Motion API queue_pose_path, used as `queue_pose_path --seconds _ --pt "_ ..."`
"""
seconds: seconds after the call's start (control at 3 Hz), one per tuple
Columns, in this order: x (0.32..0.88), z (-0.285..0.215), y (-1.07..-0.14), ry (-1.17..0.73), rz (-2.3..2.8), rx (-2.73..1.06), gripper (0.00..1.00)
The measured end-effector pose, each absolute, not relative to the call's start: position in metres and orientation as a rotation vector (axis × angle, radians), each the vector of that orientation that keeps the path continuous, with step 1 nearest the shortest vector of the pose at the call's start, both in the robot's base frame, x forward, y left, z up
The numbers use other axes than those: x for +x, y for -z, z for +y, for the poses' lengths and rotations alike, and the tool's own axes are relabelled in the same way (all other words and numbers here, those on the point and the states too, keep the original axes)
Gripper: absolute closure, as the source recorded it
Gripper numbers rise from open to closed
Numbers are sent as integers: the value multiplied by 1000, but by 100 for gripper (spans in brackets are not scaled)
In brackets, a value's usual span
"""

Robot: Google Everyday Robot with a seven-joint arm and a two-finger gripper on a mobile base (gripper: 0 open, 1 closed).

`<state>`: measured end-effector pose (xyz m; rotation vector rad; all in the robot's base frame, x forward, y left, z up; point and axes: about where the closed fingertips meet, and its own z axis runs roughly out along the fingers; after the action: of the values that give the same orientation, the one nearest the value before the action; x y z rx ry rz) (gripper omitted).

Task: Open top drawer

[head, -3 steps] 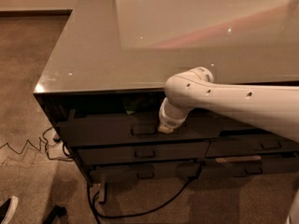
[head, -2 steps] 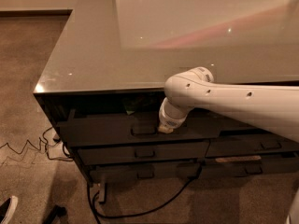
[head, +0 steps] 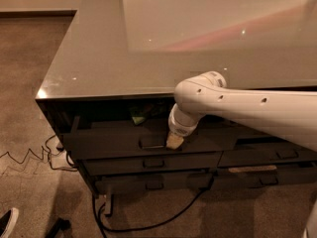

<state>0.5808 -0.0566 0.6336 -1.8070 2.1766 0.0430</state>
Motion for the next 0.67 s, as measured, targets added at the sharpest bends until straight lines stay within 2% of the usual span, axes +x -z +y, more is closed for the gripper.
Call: queue_pose_path --seconds 0.33,0.67 --pt "567 -58 -626 -28 2162 -1834 0" --pt "557 -62 -619 -28 2165 -1851 0"
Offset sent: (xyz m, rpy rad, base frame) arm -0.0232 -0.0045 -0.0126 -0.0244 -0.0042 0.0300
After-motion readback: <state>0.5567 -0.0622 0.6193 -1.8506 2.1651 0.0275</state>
